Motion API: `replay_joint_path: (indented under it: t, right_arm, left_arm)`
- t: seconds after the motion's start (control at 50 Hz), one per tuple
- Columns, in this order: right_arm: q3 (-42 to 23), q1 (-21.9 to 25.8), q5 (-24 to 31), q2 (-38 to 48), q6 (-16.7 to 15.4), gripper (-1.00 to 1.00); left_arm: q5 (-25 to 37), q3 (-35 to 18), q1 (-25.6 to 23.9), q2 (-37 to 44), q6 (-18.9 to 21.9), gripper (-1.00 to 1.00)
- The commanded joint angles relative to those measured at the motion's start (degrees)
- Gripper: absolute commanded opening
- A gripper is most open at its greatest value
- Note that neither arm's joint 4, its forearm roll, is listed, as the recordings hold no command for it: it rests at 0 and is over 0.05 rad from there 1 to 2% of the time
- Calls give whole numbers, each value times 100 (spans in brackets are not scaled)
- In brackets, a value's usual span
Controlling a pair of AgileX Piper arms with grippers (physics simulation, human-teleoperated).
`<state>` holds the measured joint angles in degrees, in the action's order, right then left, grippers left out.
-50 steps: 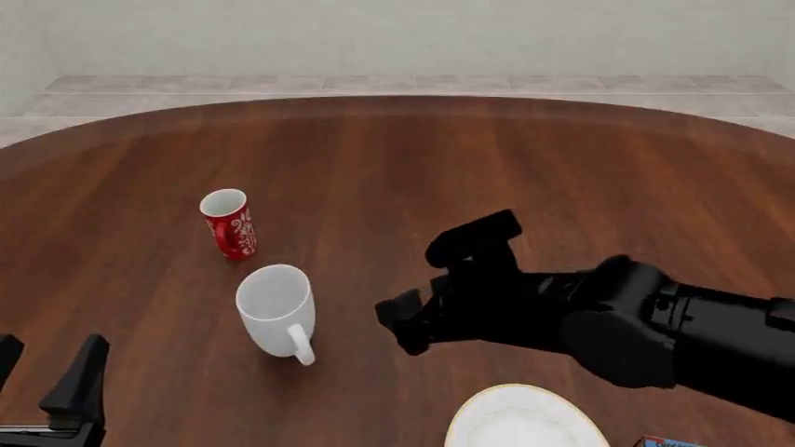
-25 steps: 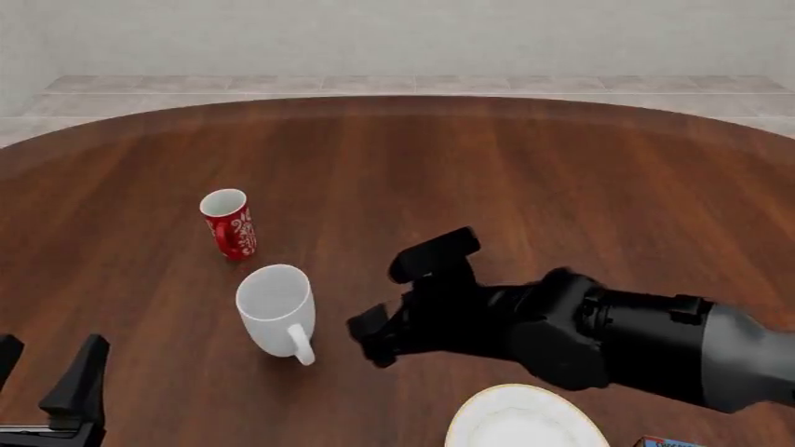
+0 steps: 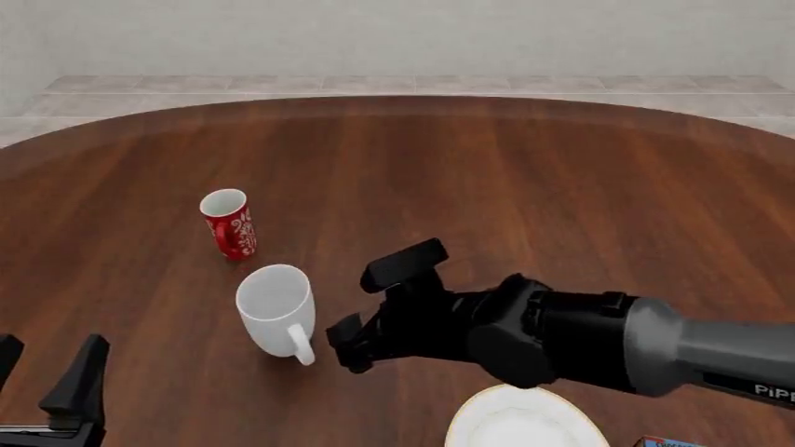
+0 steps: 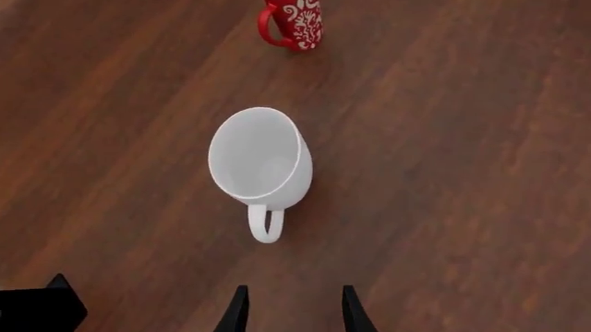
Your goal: Put the white mug on the plate.
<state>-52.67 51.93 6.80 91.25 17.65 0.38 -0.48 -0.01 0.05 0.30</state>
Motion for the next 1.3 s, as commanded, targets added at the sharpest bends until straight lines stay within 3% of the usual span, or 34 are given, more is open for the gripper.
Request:
replay_joint_path:
  t: [0.02, 1.3]
  right_arm:
    - [-178, 36, -96, 383, -20, 100]
    - [-859, 402, -420, 1627, 209, 100]
  left_arm:
    - [0, 0, 0, 0, -1, 100]
    - [1, 0, 0, 0, 0, 100]
